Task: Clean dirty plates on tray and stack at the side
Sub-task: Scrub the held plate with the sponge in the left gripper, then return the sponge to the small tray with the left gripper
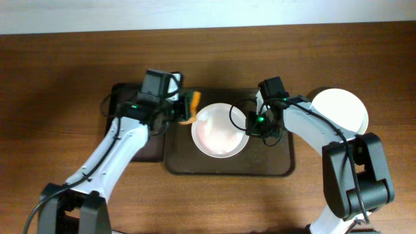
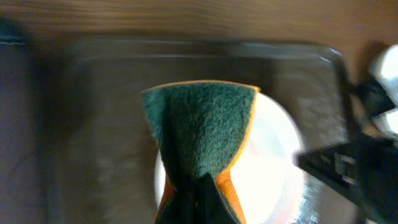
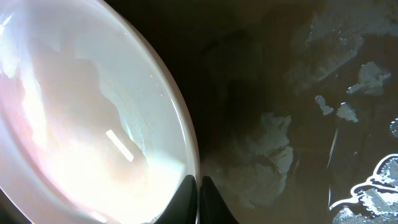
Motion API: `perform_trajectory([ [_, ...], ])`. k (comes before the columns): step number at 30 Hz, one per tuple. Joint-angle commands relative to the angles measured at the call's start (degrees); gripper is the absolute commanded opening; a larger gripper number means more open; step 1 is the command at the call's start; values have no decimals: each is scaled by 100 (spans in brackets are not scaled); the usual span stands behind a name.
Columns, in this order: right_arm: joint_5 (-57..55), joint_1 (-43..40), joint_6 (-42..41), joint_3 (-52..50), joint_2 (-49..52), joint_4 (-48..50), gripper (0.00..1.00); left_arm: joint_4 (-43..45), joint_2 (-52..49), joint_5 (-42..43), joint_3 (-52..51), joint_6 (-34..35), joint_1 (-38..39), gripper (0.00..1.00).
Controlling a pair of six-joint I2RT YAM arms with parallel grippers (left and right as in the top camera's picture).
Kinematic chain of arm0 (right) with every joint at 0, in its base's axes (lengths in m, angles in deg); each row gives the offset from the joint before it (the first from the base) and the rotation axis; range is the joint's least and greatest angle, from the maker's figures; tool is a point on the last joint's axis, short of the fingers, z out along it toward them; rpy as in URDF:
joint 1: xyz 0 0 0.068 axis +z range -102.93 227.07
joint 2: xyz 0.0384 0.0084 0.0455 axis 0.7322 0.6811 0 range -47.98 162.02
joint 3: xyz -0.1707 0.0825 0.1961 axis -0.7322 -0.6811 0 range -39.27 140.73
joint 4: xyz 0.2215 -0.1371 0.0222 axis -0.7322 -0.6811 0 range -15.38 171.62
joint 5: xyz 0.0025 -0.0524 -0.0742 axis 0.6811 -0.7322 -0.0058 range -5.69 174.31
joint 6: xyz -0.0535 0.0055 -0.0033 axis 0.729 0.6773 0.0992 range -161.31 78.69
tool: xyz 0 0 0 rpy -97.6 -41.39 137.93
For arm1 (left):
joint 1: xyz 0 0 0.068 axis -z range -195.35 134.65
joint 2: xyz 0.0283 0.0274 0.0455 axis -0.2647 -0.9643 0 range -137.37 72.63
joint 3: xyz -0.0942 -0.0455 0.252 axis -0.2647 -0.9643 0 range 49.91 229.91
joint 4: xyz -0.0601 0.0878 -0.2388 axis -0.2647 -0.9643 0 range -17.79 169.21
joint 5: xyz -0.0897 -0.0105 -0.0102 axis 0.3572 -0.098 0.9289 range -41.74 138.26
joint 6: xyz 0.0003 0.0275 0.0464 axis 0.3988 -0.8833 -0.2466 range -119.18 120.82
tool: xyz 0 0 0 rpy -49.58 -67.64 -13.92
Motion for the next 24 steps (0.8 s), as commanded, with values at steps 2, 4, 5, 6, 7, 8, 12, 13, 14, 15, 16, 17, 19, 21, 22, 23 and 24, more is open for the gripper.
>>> perform_trajectory([
  [2, -55, 31, -26, -13, 42, -4, 5, -745, 57, -1429, 15, -734, -774, 0],
  [4, -52, 31, -26, -13, 42, -4, 5, -800, 37, -1547, -85, -1447, -968, 0],
  [5, -55, 31, -26, -13, 42, -7, 5, -798, 20, -1554, -188, -1696, -1045, 0],
  [6, -52, 31, -26, -13, 42, -7, 5, -785, -15, -1547, -284, -1711, -1106, 0],
  [7, -52, 31, -26, -13, 42, -7, 5, -772, -48, -1547, -343, -1711, -1134, 0],
  [8, -52, 31, -26, -13, 42, -7, 5, -728, -125, -1550, -415, -1714, -1150, 0],
  [12, -52, 31, -26, -13, 42, -26, 5, -623, -675, -1545, -476, -2096, -1150, 0],
  [13, -52, 31, -26, -13, 42, -26, 5, -605, -807, -1545, -474, -2146, -1150, 0],
  [14, -52, 31, -26, -13, 42, -24, 5, -564, -896, -1545, -476, -2146, -1150, 4],
  [15, -55, 31, -26, -13, 42, -24, 6, -542, -933, -1547, -476, -2146, -1150, 13],
  [16, -55, 31, -26, -13, 42, -22, 6, -498, -949, -1550, -476, -2146, -1150, 30],
  [17, -55, 31, -26, -13, 42, -22, 9, -457, -949, -1550, -476, -2146, -1150, 40],
  [19, -52, 31, -26, -13, 42, -24, 10, -286, -951, -1550, -479, -2146, -1150, 42],
  [21, -52, 31, -26, -13, 42, -26, 10, -166, -955, -1552, -479, -2146, -1150, 42],
  [22, -50, 31, -26, -13, 42, -26, 10, -127, -964, -1552, -479, -2146, -1150, 42],
  [23, -52, 31, -26, -13, 42, -24, 10, -81, -999, -1552, -479, -2144, -1150, 43],
  [24, -52, 31, -26, -13, 42, -24, 10, -42, -1058, -1552, -479, -2144, -1150, 43],
])
